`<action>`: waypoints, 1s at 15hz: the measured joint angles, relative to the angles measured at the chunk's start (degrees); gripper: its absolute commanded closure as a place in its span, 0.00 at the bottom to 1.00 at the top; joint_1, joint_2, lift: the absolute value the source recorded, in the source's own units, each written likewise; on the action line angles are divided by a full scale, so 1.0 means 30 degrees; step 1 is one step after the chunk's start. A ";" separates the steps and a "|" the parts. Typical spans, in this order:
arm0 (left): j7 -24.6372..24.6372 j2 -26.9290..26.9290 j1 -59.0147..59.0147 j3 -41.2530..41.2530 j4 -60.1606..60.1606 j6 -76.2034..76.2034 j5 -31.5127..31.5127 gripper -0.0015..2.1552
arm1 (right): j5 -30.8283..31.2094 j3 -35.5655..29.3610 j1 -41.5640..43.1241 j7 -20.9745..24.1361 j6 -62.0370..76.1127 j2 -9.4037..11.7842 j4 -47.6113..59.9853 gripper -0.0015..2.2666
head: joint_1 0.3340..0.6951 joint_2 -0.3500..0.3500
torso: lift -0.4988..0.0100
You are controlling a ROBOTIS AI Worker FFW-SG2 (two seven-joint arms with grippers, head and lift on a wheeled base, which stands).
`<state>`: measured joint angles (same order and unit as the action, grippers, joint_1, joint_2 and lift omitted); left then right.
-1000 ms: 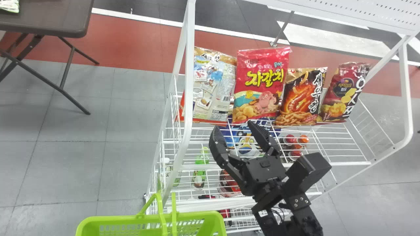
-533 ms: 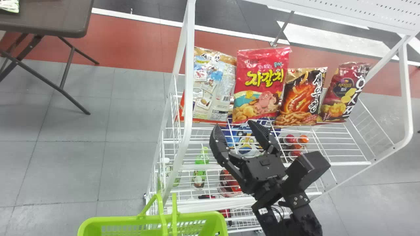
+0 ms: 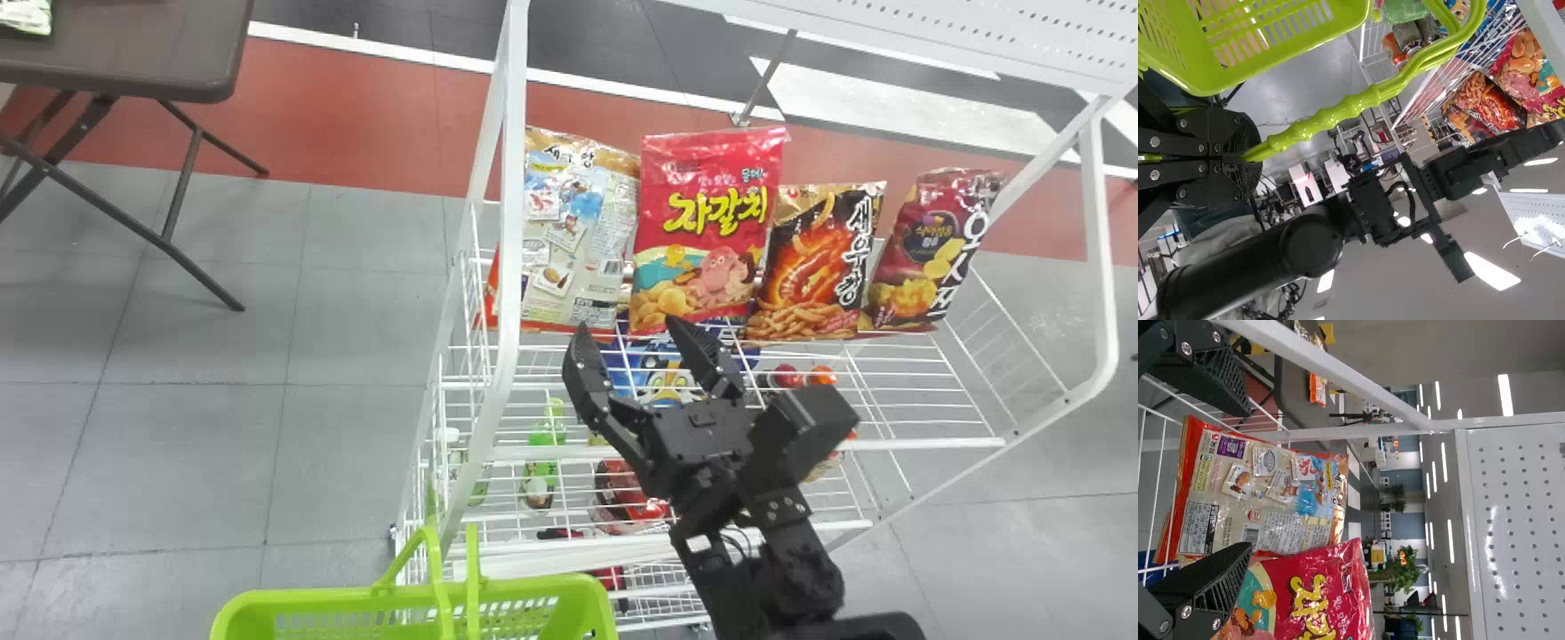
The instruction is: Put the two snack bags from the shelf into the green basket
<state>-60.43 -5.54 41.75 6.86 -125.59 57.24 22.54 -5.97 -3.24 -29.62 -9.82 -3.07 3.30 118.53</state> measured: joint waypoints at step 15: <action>0.0023 0.0088 -0.0146 -0.0645 0.0607 0.0374 -0.0131 0.98 | 0.1195 0.2235 0.8487 0.2375 0.0671 0.0404 -0.9006 0.05 | 1.00 0.00 | 0.96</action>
<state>-60.36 -5.27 41.31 4.92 -123.77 58.36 22.14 -2.38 3.46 -4.16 -2.69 -1.06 4.51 91.51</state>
